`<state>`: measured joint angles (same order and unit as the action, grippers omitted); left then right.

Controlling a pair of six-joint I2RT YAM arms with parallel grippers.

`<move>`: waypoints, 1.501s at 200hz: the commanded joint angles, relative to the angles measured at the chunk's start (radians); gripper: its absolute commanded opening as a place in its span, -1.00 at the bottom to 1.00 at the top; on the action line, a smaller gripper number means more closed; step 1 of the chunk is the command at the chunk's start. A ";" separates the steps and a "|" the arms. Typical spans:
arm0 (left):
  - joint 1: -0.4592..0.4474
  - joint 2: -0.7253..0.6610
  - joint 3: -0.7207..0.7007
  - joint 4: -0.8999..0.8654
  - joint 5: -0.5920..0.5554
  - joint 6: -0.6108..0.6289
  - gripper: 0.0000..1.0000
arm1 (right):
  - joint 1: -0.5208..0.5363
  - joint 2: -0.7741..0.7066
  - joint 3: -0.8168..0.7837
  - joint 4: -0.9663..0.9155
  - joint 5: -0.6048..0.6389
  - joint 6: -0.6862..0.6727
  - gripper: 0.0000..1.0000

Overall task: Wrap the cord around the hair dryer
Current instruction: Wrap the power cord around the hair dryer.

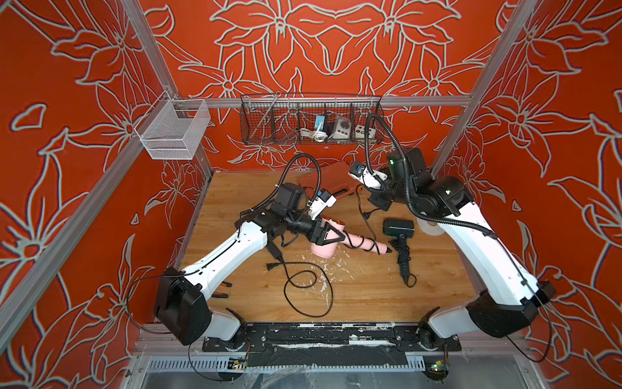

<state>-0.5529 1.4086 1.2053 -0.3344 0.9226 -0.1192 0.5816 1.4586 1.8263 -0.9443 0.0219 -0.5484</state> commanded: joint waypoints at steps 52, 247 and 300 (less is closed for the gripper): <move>-0.019 -0.111 -0.078 0.612 0.319 -0.367 -1.00 | -0.221 0.007 -0.292 0.353 -0.473 0.157 -1.00; 0.154 -0.016 0.133 1.030 0.109 -0.741 -1.00 | -0.306 0.014 -0.812 0.837 -0.960 0.649 -0.72; 0.183 0.003 0.163 1.046 0.056 -0.762 -1.00 | -0.290 0.010 -0.906 0.888 -0.954 0.661 -0.71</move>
<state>-0.3882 1.4208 1.3136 0.5552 1.0283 -0.8581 0.2821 1.4548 0.9577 -0.0868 -0.9409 0.0929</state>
